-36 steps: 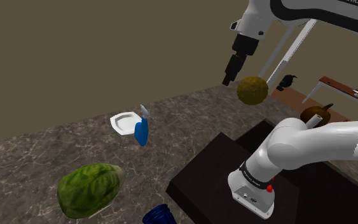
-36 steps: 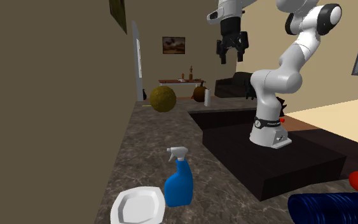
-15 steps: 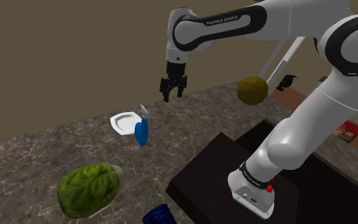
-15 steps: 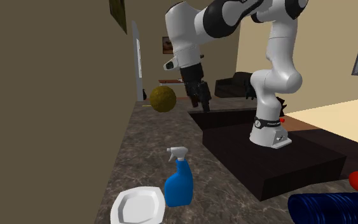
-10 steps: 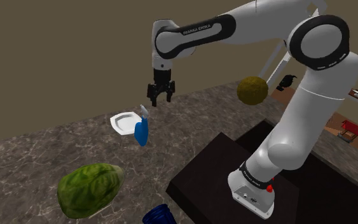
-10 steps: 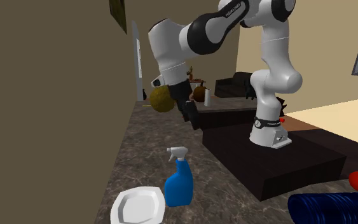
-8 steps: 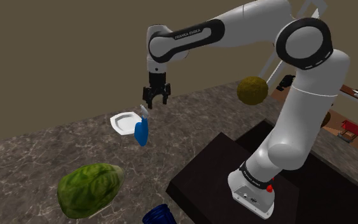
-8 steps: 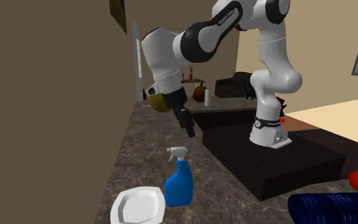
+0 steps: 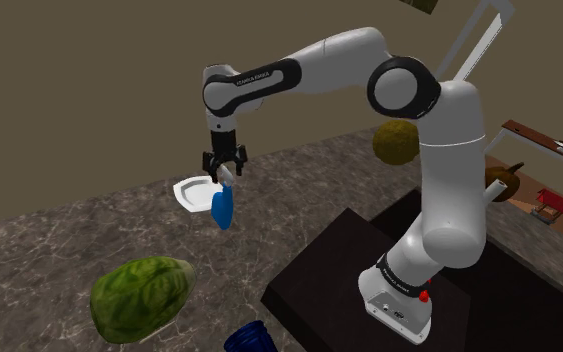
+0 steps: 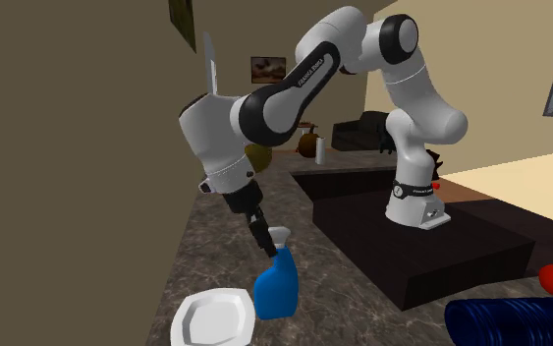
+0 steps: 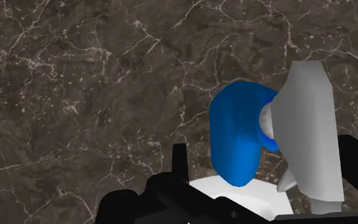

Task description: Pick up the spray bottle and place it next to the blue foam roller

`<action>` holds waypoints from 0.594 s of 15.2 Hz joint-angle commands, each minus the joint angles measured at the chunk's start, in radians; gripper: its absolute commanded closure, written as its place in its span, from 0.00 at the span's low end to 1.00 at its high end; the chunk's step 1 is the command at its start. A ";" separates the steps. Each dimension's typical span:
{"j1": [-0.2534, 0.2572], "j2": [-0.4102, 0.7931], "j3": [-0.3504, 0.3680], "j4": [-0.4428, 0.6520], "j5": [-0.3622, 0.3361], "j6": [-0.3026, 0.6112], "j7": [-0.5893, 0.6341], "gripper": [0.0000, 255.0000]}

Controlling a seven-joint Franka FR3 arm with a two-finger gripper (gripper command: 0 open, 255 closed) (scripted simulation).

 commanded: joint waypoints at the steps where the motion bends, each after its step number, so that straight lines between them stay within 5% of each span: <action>1: 0.010 0.091 -0.006 0.088 -0.003 -0.019 0.017 0.00; 4: 0.022 0.210 -0.013 0.224 -0.006 -0.058 0.036 0.00; 9: 0.025 0.212 -0.012 0.159 -0.005 0.009 0.034 0.00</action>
